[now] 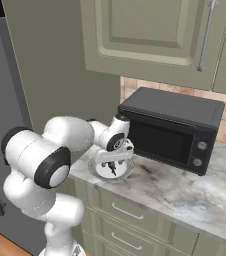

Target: Take the fish from the oven and place it on the plate on the counter.

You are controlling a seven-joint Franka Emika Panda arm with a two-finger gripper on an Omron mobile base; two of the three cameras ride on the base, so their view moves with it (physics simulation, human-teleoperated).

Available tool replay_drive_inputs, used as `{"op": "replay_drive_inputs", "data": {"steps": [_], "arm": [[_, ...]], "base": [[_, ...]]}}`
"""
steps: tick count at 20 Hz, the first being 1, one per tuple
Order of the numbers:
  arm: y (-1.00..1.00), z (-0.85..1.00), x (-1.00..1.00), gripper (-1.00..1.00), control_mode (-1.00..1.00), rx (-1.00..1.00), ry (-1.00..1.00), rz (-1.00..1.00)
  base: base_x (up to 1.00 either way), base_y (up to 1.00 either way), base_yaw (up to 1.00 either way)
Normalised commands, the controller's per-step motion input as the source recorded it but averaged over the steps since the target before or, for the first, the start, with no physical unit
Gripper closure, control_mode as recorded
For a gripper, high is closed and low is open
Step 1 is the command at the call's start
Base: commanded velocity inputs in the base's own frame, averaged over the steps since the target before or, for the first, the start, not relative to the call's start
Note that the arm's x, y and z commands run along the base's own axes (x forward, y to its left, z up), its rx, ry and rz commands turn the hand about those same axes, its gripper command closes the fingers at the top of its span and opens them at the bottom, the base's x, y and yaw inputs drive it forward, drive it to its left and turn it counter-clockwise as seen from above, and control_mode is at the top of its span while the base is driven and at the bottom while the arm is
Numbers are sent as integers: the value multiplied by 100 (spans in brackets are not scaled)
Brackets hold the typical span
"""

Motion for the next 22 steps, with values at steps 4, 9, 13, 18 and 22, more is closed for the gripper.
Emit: {"op": "replay_drive_inputs", "data": {"steps": [4, 9, 13, 18, 22], "arm": [[0, 88, -48, -100, -100, 0, 0, 0], [0, 100, -47, -100, -100, 0, -5, 0], [0, 86, -78, -100, -100, 4, -11, -4], [4, 77, -87, -100, -100, 3, -23, -6], [23, 71, -71, -100, -100, 0, -17, -5]], "base": [[0, 0, 0], [0, 0, 0], [0, 0, 0], [0, 0, 0], [0, 0, 0]]}}
